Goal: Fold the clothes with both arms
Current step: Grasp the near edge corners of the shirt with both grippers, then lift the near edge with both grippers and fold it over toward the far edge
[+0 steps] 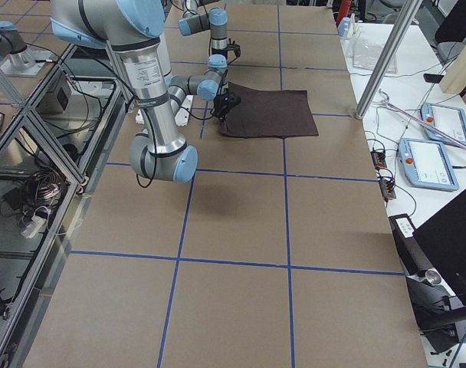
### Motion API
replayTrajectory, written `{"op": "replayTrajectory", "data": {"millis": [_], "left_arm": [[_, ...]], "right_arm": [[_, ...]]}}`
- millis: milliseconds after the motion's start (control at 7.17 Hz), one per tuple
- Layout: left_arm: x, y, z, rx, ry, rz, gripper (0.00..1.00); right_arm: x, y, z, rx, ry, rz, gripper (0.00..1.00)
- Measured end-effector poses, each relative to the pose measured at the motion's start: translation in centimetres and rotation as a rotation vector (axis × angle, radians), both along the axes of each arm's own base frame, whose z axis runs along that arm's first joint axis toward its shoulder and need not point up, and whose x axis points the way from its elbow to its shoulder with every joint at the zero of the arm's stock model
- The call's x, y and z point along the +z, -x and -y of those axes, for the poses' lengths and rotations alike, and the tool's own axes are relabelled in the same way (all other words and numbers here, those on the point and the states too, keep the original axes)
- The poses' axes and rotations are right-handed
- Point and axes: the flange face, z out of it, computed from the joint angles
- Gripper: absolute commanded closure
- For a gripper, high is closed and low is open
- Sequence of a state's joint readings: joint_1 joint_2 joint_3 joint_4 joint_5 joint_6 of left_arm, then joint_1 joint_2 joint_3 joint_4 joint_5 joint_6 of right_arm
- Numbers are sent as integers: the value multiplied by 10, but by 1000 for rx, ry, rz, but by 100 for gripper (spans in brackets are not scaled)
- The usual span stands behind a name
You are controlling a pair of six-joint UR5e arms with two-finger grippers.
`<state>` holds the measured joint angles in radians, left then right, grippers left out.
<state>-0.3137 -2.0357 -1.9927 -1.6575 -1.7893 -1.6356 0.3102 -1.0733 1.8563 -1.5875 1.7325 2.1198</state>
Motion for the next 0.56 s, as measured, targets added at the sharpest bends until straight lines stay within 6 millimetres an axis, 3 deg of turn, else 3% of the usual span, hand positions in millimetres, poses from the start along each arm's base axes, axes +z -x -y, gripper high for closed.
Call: {"op": "replayTrajectory", "data": {"millis": [279, 558], "left_arm": [[-4, 16, -12, 12, 1, 1, 100], [-18, 31, -55, 79, 17, 34, 100]], "right_arm": [[-15, -15, -7, -9, -4, 46, 100], [-38, -32, -42, -70, -5, 119, 100]]}}
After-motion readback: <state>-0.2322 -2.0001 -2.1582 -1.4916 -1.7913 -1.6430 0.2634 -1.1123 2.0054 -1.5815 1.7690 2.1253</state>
